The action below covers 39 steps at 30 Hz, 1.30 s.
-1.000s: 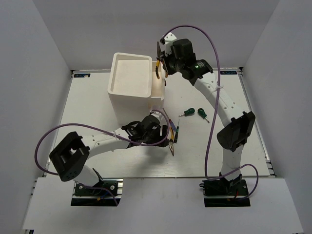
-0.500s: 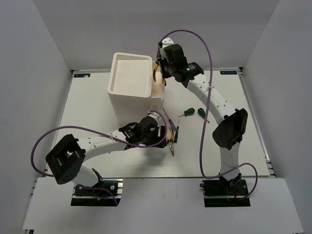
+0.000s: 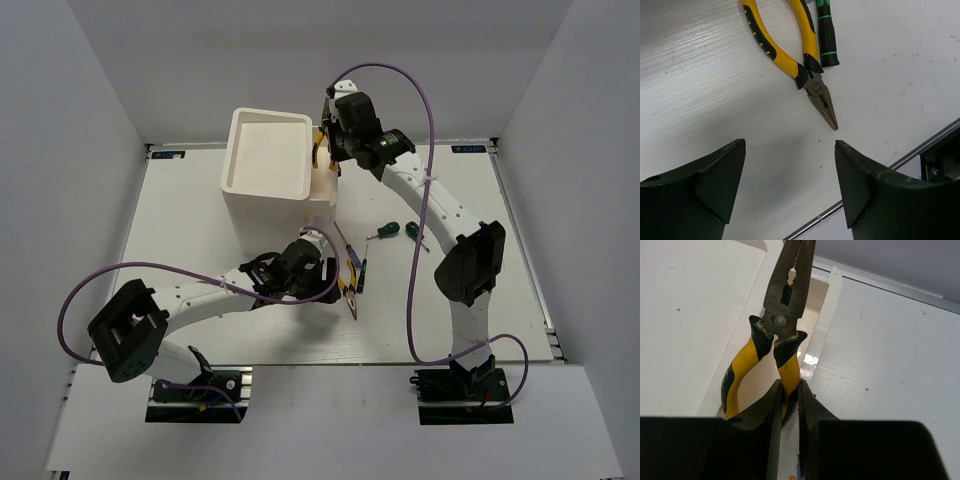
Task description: Sort the tools into containers
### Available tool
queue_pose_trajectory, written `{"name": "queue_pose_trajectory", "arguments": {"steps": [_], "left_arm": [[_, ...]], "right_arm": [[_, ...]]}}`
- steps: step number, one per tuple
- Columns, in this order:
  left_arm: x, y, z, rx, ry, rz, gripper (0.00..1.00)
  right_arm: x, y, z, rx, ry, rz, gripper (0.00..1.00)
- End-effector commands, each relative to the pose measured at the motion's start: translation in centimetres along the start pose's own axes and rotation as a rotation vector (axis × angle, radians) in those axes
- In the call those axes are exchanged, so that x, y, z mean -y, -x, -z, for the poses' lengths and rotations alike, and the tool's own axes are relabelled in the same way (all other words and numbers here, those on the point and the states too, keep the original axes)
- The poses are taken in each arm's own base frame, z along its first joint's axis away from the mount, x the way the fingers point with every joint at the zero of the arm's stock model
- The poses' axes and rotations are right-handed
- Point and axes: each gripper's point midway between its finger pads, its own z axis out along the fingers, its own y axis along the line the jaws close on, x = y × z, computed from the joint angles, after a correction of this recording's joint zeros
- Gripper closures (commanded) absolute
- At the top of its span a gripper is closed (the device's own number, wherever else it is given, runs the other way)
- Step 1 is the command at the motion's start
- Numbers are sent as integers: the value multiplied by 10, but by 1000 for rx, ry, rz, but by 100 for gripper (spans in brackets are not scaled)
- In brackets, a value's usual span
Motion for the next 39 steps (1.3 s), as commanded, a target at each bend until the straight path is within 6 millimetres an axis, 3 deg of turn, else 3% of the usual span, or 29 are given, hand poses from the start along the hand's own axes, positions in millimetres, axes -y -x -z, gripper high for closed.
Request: {"name": "queue_pose_trajectory", "arguments": {"steps": [1,6,9,19,24,28,39], "left_arm": [[5,9,8,35,-13,4,18],[5,9,8,35,-13,4,18],[7,6,8,31,-18,-2,18],[7,6,8,31,-18,-2,18],[8,6,8,31,-18,7,18],[8,6,8,31,-18,7,18],[8,6,8,31,-18,7,18]], "right_arm": [[-1,17,5,65,-1,-36,100],[-2,15,4,59,1,-35,100],[-3,11,3,48,3,-28,93],[-12,3,-2,27,57,-41,88],[-17,3,-4,32,91,-51,88],[-22,5,-5,46,123,-75,100],[-35,7,-3,64,276,-178,100]]}}
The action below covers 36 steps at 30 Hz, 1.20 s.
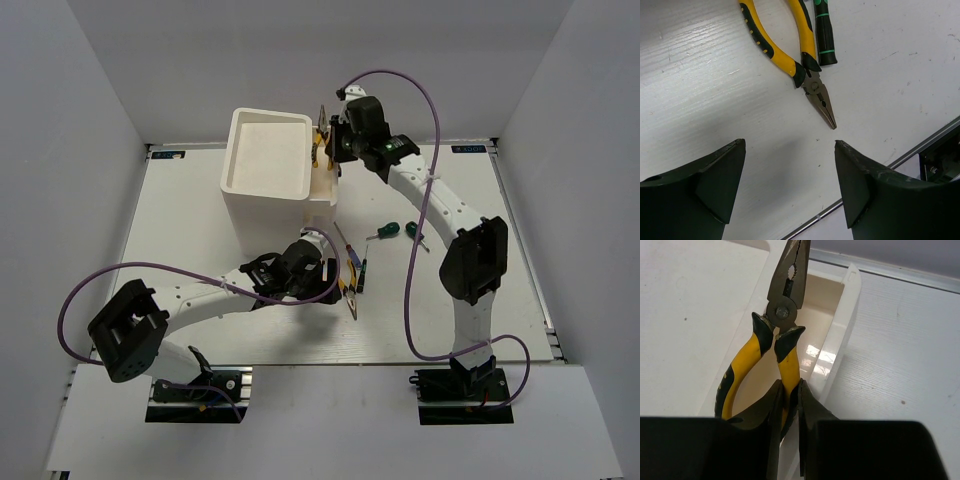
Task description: Sort the tools into containers
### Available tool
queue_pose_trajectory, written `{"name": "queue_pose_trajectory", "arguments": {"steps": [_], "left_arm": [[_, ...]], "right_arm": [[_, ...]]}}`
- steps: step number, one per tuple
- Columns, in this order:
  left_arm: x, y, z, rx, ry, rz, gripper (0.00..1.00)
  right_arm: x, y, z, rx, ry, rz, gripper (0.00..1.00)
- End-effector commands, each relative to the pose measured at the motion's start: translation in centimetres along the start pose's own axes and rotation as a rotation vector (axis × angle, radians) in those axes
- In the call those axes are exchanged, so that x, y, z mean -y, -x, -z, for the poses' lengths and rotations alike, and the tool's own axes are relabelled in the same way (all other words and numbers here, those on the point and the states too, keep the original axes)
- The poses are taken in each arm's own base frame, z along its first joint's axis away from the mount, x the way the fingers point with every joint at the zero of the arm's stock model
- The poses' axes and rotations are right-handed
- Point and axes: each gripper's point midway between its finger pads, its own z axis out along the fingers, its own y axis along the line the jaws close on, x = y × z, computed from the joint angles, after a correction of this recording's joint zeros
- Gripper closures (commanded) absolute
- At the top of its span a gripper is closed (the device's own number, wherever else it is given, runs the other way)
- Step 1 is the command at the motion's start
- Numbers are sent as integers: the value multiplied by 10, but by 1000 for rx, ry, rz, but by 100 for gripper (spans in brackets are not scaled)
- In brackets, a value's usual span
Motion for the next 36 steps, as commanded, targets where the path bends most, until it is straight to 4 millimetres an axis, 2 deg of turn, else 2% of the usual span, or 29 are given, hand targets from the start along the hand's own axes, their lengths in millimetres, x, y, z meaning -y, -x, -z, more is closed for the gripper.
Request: {"name": "queue_pose_trajectory", "arguments": {"steps": [1,7,9,10,12,14,18,20,25,27,29,30,31,32,33,34,35,36], "left_arm": [[6,8,8,34,-15,7,18],[6,8,8,34,-15,7,18],[4,6,6,27,-9,7,18],[4,6,5,27,-9,7,18],[4,6,5,27,-9,7,18],[7,10,6,34,-15,7,18],[7,10,6,34,-15,7,18],[7,10,6,34,-15,7,18],[6,8,7,27,-9,7,18],[6,8,7,27,-9,7,18],[4,6,4,19,-3,6,18],[4,6,4,19,-3,6,18],[5,7,3,18,-2,6,18],[7,6,3,13,-10,6,19],[5,4,0,4,-3,5,19],[11,6,1,9,-15,-1,21],[9,3,-1,-1,-8,-1,21],[10,5,-4,-2,-7,-1,21]], "right_arm": [[-37,15,16,45,171,-48,100],[-40,14,17,41,221,-61,100],[-41,13,17,37,233,-58,92],[-41,14,19,39,237,-61,83],[-43,14,19,38,246,-53,73],[-42,14,20,40,244,-46,66],[-40,23,24,69,242,-29,58],[-40,26,25,84,242,-19,58],[-36,42,33,149,232,21,58],[-35,55,44,199,223,50,58],[-33,58,51,229,224,86,58],[-37,75,69,288,236,100,61],[-35,70,69,284,237,127,67],[-37,73,73,315,260,147,72],[-36,75,90,341,277,188,88],[-39,72,95,350,293,241,96],[-33,53,89,320,287,253,100],[-25,58,97,342,264,268,100]]}}
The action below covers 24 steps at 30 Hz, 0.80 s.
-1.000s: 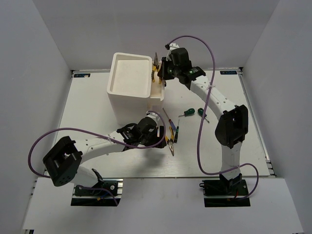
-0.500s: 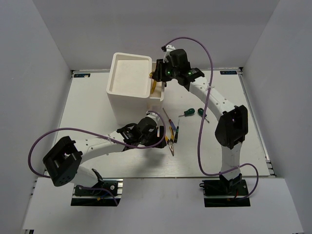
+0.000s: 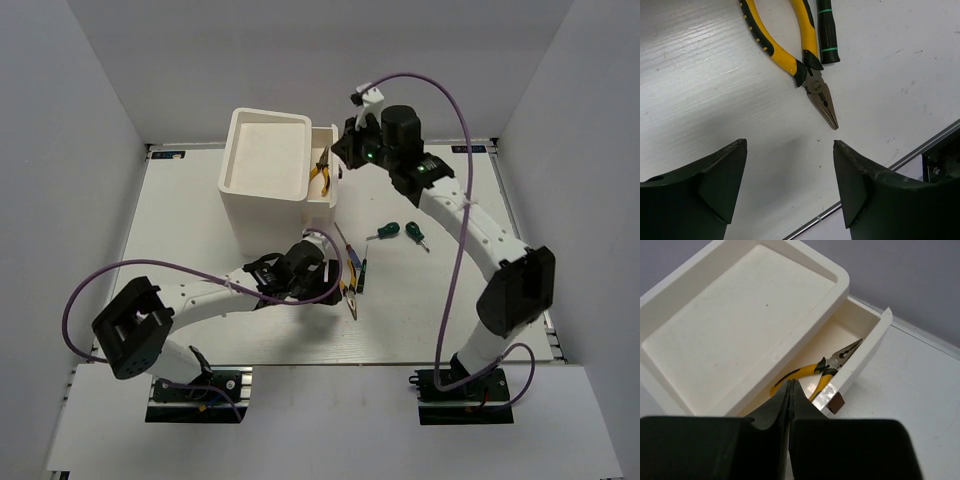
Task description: Sort the tools into containers
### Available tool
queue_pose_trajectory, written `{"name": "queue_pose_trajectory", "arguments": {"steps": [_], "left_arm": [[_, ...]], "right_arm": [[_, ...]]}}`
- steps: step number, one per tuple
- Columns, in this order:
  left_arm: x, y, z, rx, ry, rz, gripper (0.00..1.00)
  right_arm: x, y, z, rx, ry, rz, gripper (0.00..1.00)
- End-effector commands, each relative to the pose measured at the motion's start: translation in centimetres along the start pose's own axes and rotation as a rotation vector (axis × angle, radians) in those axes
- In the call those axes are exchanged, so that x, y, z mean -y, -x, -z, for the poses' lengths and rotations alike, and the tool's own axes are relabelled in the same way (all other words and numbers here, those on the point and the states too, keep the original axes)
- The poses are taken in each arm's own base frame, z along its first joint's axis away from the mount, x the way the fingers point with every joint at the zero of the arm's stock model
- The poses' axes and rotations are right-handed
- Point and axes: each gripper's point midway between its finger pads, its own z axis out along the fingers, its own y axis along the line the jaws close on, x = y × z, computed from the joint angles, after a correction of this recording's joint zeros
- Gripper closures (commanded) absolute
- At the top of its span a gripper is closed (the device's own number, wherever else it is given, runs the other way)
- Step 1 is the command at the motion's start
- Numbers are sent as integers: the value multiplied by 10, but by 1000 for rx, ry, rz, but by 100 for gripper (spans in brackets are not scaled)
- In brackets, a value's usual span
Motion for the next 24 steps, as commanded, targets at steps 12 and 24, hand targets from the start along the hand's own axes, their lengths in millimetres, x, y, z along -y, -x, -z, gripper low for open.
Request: {"name": "queue_pose_trajectory", "arguments": {"steps": [12,24], "left_arm": [[14,6,-32,-45,66,18,21],[0,36,-56,71,236,140,29]], "right_arm": [[65,-70,89,-121,-155,79,75],[69,-137,130,-224,-152,-18,75]]}}
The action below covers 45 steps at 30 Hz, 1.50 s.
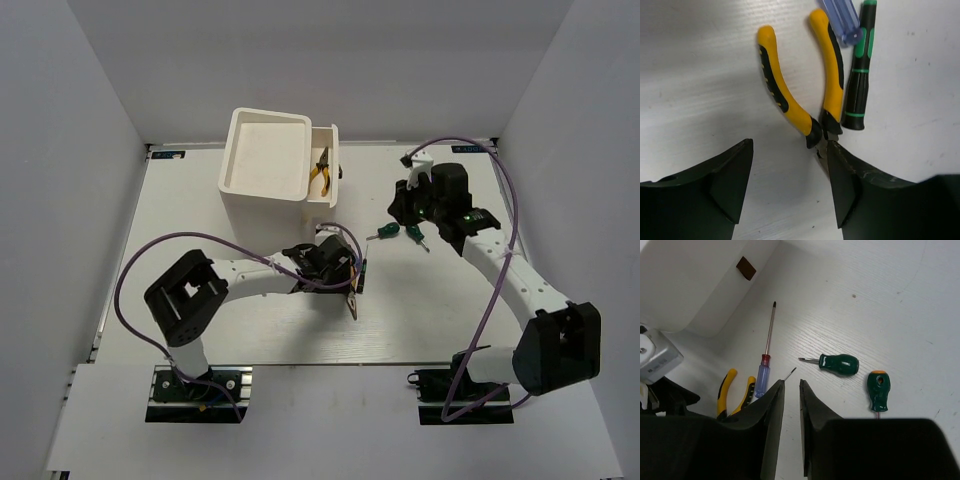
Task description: Sort the tools into containers
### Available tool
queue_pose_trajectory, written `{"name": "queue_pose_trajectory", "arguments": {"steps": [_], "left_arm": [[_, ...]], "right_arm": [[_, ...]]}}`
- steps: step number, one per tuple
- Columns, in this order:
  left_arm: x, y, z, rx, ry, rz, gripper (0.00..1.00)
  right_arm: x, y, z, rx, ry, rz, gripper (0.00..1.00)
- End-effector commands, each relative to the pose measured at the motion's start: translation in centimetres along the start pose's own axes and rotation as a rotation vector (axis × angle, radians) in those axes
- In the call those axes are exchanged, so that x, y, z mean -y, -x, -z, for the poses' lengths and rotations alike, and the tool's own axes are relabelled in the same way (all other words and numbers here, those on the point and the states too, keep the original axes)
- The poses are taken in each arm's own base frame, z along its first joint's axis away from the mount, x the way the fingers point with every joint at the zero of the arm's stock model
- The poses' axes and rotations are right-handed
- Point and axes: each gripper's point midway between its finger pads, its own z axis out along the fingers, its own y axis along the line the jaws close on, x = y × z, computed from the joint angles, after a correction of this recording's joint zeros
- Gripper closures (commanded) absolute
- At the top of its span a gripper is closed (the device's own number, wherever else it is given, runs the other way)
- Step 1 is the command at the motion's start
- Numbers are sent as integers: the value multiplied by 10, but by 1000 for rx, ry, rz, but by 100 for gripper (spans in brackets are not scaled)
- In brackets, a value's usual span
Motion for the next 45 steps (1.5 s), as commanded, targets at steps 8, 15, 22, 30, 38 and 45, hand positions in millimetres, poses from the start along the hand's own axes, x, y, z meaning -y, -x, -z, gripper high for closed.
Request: {"name": "queue_pose_trajectory", "arguments": {"steps": [8,15,22,30,38,45], "left_arm": [[1,28,-7,124,156,63,38],[5,13,-26,102,260,-1,45],[6,3,-28,87,263,-23,73],[57,-1,-9,68,32,-229,100],[100,71,45,278,-31,-237,100],[117,202,144,688,19,-159,100]], "right_arm": [[3,-10,13,8,10,-33,75],[11,-13,18,9,-6,-52,75],[15,-20,22,5,-12,-102,77],[21,-23,22,0,-17,-110,77],[29,-27,28,1,-49,-107,77],[66,-43,40,-34,-236,-63,100]]}}
